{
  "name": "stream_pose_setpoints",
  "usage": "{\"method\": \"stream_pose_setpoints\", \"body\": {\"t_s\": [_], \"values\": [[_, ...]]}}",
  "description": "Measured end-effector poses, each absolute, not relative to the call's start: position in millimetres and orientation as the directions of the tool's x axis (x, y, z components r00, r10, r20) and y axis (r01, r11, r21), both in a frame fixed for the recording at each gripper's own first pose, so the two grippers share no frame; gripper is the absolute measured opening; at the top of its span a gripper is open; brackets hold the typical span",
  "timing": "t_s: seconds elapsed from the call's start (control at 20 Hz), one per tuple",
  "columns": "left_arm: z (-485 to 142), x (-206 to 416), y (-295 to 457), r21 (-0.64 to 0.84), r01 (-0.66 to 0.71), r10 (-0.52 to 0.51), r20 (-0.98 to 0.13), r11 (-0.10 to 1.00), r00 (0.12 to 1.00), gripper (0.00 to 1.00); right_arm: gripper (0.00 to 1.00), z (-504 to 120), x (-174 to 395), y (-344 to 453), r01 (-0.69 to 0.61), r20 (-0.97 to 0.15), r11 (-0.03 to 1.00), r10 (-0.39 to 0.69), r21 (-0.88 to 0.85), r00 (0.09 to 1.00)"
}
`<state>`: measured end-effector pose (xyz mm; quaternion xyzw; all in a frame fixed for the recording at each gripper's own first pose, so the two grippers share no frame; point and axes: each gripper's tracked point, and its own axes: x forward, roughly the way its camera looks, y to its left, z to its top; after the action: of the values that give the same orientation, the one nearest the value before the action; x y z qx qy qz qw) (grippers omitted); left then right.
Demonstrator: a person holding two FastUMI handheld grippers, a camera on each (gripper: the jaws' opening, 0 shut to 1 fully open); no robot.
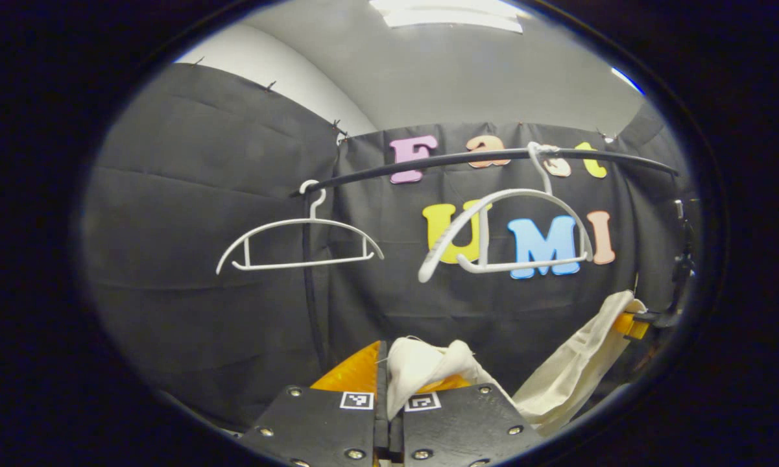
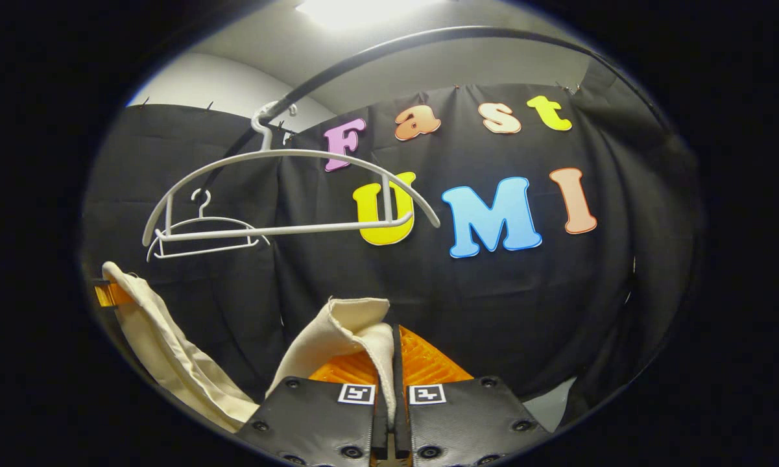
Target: Grasp the clothes on the hanger with both hands and then place them into the laundry hamper below.
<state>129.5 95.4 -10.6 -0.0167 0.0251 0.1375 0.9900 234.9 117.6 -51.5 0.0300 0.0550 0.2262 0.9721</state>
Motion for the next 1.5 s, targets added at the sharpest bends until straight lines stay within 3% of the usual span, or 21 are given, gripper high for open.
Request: {"method": "stream_pose_setpoints", "body": {"t_s": [0.55, 0.85, 0.9, 1.05, 1.5], "values": [[-35, 106, 1, -0.157, -0.008, -0.001, -0.055, 0.988, 0.998, 0.02, 0.05, -54, 126, 160, -0.521, -0.12, 0.847, 0.531, 0.105, 0.839], [-89, 86, -4, -0.215, 0.015, -0.037, -0.099, 0.976, 0.994, 0.03, 0.02, -109, 92, 165, -0.508, -0.19, 0.851, 0.526, 0.135, 0.829], [-103, 82, -3, -0.218, 0.013, -0.039, -0.115, 0.976, 0.993, 0.03, 0.05, -122, 85, 164, -0.504, -0.209, 0.853, 0.522, 0.134, 0.827], [-151, 80, -4, -0.211, 0.014, -0.053, -0.181, 0.977, 0.982, 0.03, 0.02, -166, 70, 160, -0.485, -0.283, 0.864, 0.502, 0.134, 0.817], [-261, 73, -20, -0.167, 0.02, -0.082, -0.376, 0.986, 0.923, 0.03, 0.05, -279, 49, 138, -0.408, -0.492, 0.905, 0.413, 0.123, 0.766]]}}
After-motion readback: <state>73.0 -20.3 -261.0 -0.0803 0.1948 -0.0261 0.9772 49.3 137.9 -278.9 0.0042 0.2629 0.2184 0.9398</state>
